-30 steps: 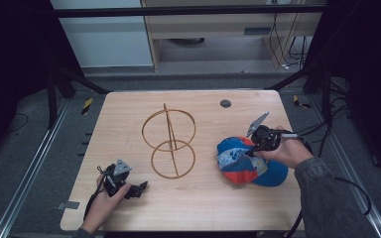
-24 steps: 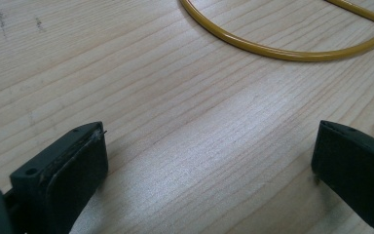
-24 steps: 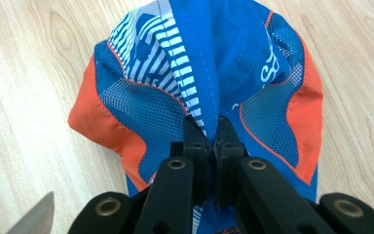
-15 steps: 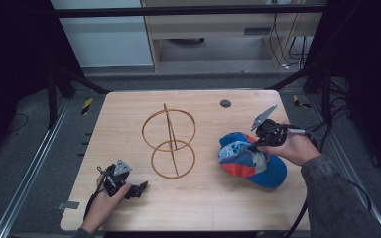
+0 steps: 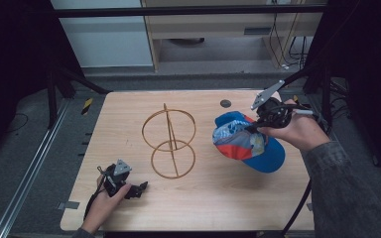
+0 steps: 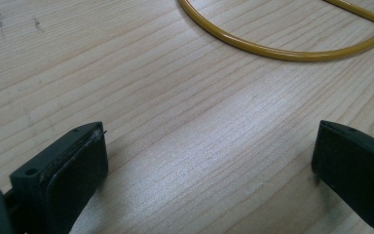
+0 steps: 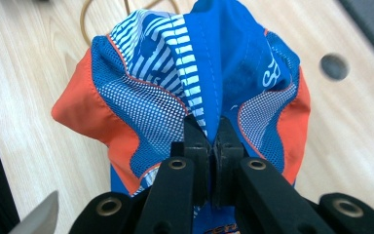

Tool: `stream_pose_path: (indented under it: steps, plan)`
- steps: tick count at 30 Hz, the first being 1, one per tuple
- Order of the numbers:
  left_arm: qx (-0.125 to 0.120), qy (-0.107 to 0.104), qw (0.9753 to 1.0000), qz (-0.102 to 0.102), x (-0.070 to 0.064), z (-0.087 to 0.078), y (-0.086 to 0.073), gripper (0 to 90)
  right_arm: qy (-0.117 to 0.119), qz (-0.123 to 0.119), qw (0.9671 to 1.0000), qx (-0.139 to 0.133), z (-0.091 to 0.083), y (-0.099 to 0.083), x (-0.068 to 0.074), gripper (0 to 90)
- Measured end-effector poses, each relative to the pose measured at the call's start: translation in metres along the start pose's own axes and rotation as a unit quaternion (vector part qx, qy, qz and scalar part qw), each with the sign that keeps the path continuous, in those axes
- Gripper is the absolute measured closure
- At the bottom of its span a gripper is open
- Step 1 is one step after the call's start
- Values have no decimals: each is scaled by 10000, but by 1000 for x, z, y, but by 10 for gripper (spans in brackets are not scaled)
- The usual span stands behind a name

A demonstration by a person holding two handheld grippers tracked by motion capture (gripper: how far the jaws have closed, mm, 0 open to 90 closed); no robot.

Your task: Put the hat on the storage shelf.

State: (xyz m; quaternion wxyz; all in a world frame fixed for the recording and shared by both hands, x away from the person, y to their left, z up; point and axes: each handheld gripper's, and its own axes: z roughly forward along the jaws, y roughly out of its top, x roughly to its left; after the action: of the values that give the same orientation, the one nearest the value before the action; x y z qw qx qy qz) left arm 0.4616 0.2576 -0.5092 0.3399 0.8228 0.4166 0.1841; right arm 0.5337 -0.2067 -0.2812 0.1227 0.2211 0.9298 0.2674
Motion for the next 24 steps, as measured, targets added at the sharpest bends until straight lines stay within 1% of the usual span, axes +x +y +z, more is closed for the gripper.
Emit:
stream_pose_path:
  steps: [1, 2, 3, 7, 8, 9, 14, 19, 20, 21, 24]
  plan:
    - [0, 4, 10000, 2, 0, 0, 0, 0, 0, 0, 10000, 0, 0, 0, 0, 876]
    - [0, 1, 10000, 7, 0, 0, 0, 0, -33, -67, 10000, -41, -6, 9, 0, 877]
    - [1, -1, 10000, 8, 0, 0, 0, 0, -61, -78, 9999, -75, -10, 13, 0, 876]
    - [13, -20, 10000, 22, 0, 0, 0, 0, -138, -188, 9995, -191, -20, 31, 1, 876]
    - [13, -20, 10000, 22, 0, 0, 0, 0, -138, -188, 9995, -191, -20, 31, 1, 876]
    - [13, -23, 10000, 26, -1, 0, 0, 0, -164, -240, 9993, -243, -24, 38, 2, 877]
    - [10, -35, 10000, 10, -1, 0, 0, 0, -227, -317, 9986, -358, -33, 53, 4, 877]
    - [12, -37, 10000, 12, -1, 0, 0, 0, -268, -363, 9973, -572, -42, 66, 5, 877]
    - [12, -37, 10000, 12, -1, 0, 0, 0, -268, -363, 9973, -572, -42, 66, 5, 877]
    - [13, -39, 10000, 15, -1, 0, 0, 0, -271, -391, 9967, -652, -44, 72, 7, 877]
    - [14, -40, 10000, 15, -1, 0, 0, 0, -256, -450, 9958, -751, -46, 81, 11, 877]
